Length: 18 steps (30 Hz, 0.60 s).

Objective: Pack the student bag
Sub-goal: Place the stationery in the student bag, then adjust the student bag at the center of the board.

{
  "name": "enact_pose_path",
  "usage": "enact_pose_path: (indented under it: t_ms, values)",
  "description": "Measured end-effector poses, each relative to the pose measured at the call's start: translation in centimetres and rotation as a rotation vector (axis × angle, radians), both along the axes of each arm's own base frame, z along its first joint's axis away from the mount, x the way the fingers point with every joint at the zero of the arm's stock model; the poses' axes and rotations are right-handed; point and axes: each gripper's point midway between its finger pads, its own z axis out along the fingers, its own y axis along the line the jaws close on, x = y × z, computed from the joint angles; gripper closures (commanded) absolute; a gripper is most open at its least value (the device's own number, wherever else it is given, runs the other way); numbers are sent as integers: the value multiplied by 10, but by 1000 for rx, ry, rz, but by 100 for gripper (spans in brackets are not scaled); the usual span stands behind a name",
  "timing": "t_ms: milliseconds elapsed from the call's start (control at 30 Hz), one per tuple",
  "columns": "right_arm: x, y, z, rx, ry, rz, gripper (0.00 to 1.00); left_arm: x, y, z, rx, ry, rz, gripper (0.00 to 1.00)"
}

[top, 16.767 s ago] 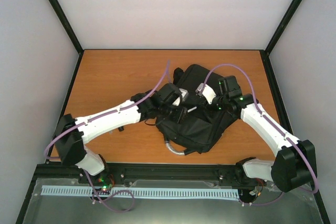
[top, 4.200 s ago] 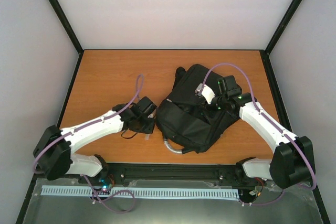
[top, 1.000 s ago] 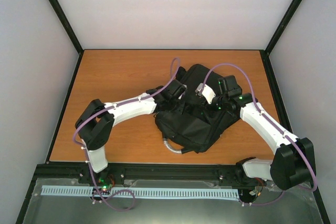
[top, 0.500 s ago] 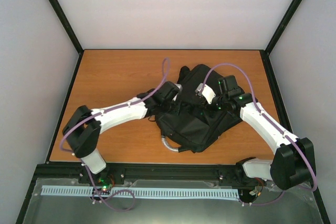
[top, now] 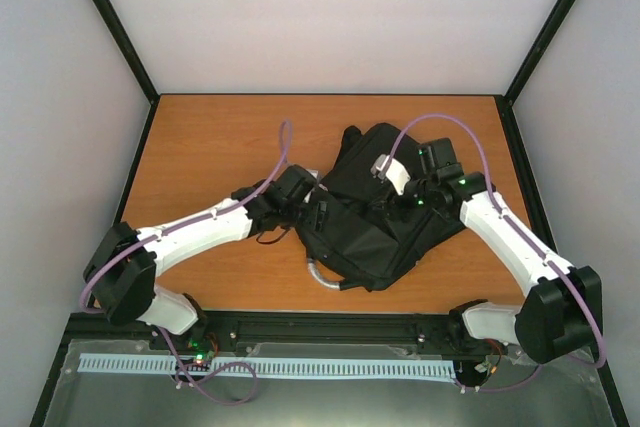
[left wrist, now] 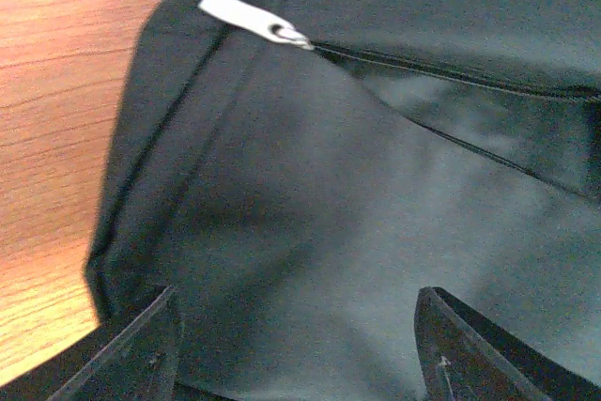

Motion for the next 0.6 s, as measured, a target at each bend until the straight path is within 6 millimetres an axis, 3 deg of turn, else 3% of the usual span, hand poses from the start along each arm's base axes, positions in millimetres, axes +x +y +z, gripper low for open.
enact_pose_path:
  t_ms: [133,233,300,433,600]
  values:
    - [12,-11,22,34,-26,-43,52,15,20,-4,-20,28,65,28]
    - [29,-34,35,38,-46,-123,51,30,32,-1,-64,48,101,27]
    - [37,-49,38,24,-53,-176,44,36,37,-1,-100,68,106,28]
    - [43,-66,30,-33,-49,-227,40,41,32,-10,-148,122,79,34]
    - [45,-76,3,-121,-1,-236,41,38,21,-32,-169,200,38,52]
